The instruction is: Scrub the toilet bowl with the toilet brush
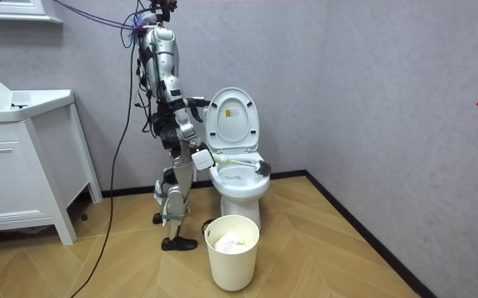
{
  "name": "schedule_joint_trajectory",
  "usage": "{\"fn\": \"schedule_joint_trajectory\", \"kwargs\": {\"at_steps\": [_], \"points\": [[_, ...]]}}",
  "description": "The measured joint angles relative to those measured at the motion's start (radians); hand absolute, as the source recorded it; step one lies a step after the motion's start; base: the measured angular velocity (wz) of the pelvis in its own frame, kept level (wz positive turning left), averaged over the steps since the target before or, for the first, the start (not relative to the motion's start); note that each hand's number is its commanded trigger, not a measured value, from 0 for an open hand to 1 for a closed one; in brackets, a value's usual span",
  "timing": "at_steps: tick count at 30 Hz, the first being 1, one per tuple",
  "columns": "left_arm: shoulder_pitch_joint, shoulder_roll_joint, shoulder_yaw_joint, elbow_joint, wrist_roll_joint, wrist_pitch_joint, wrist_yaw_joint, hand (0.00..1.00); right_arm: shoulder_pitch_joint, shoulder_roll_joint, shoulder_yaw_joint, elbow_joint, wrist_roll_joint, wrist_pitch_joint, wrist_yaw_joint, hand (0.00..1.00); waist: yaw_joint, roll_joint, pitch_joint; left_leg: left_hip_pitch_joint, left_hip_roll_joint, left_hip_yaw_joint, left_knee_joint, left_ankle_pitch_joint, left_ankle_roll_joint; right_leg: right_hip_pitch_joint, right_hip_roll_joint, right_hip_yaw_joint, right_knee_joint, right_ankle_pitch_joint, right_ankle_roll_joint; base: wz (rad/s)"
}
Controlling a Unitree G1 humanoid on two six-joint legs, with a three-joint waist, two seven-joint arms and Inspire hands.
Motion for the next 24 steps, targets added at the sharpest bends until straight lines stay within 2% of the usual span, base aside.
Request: {"fn": "schedule_joint_trajectory", "kwargs": {"at_steps": [6,13,17,22,24], "points": [[-0.014,0.0,-0.003,0.048,0.004,0.005,-0.058,0.0,-0.003,0.0,0.001,-0.001,-0.004,0.0,0.0,1.0,-0.002,-0.01,-0.0057,0.016,0.0,0.005,-0.018,0.004,0.0,0.011,0.001,0.005,-0.003,0.0,0.0,-0.01],[-0.027,0.005,-0.003,0.061,0.009,0.004,-0.086,0.0,-0.022,-0.012,-0.006,-0.014,-0.119,-0.001,0.003,1.0,-0.001,-0.006,-0.0037,0.016,0.0,0.001,-0.018,0.006,0.0,0.012,0.0,0.004,-0.003,0.0,0.0,0.0],[-0.052,0.01,-0.001,0.067,0.003,0.005,-0.113,0.0,-0.055,-0.058,-0.006,-0.014,-0.235,0.001,0.027,1.0,0.003,-0.01,-0.0054,-0.001,-0.006,-0.001,-0.027,0.021,-0.001,-0.008,-0.007,-0.002,0.006,0.0,0.0,0.04],[-0.087,0.049,0.0,0.06,0.006,0.001,-0.13,0.0,-0.148,-0.119,-0.005,-0.013,-0.385,0.002,0.011,1.0,0.007,-0.028,-0.0072,-0.059,-0.012,-0.016,-0.022,0.04,-0.005,-0.069,-0.013,-0.009,0.024,0.005,-0.008,0.07],[-0.12,0.075,-0.002,0.06,0.005,-0.01,-0.141,0.0,-0.186,-0.138,-0.002,-0.012,-0.461,0.002,-0.006,1.0,0.013,-0.044,-0.0012,-0.094,-0.013,-0.035,-0.004,0.045,-0.009,-0.09,-0.014,-0.024,0.024,0.01,-0.013,0.2]]}}
